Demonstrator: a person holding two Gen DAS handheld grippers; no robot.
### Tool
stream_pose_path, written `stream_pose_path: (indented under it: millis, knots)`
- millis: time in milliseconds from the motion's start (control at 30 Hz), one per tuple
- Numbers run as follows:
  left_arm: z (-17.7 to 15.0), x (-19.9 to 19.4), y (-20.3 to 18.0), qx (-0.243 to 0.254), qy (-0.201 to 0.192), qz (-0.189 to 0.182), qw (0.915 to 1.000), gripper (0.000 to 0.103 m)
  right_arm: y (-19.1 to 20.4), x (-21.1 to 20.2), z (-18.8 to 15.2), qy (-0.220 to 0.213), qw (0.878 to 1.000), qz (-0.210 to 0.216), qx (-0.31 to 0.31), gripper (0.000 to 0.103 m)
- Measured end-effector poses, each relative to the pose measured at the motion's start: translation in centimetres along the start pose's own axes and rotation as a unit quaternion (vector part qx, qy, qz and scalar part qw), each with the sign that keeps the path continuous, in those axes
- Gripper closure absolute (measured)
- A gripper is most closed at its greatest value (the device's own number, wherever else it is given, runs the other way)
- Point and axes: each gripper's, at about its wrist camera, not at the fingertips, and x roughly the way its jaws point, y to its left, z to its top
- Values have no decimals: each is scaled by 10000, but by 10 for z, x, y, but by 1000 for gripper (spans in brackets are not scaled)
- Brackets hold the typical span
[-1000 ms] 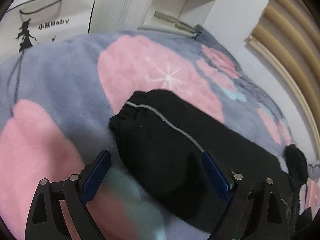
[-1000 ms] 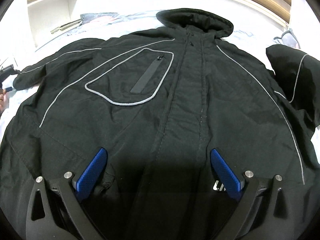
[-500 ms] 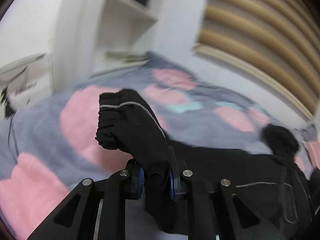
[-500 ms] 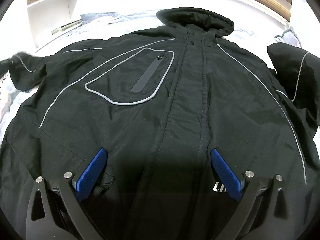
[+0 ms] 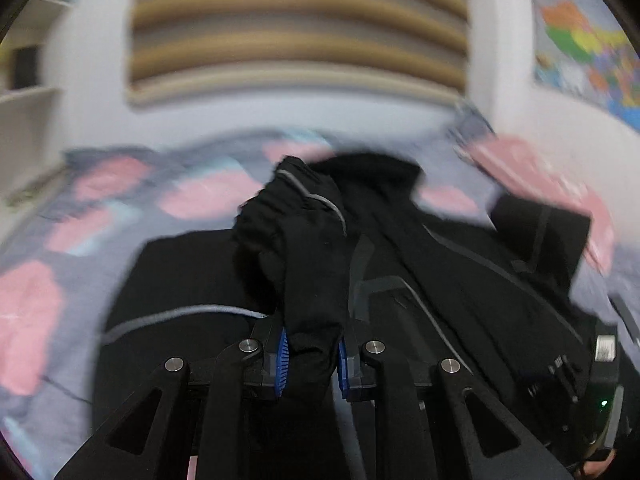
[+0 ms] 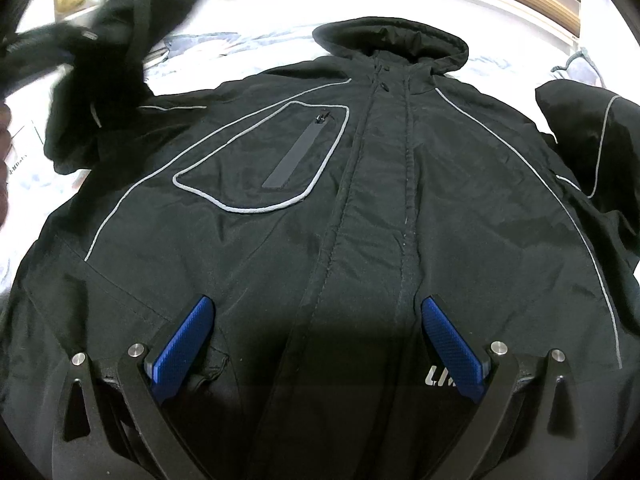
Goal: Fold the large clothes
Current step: 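Fold the held sleeve across the jacket body with the left gripper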
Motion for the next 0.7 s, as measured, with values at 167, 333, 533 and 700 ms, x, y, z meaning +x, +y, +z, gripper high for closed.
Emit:
stream_pose_path:
  millis: [167, 333, 533, 700]
  knots:
    - [-37, 75, -26, 46, 1315, -518, 9899, 53, -1, 0, 0, -23, 10000, 30, 25, 0]
    - [-36, 56, -26, -20, 1248, -763, 9892, 39, 0, 1, 0, 10, 10000, 18, 24, 0]
    - [-28, -9, -3, -204, 748, -897, 9929, 36, 6, -9, 10, 133, 9997, -210, -33, 0]
    - [-29, -47, 23, -138, 446, -551, 9974, 35, 34, -35, 51, -210, 9991, 142, -337, 0]
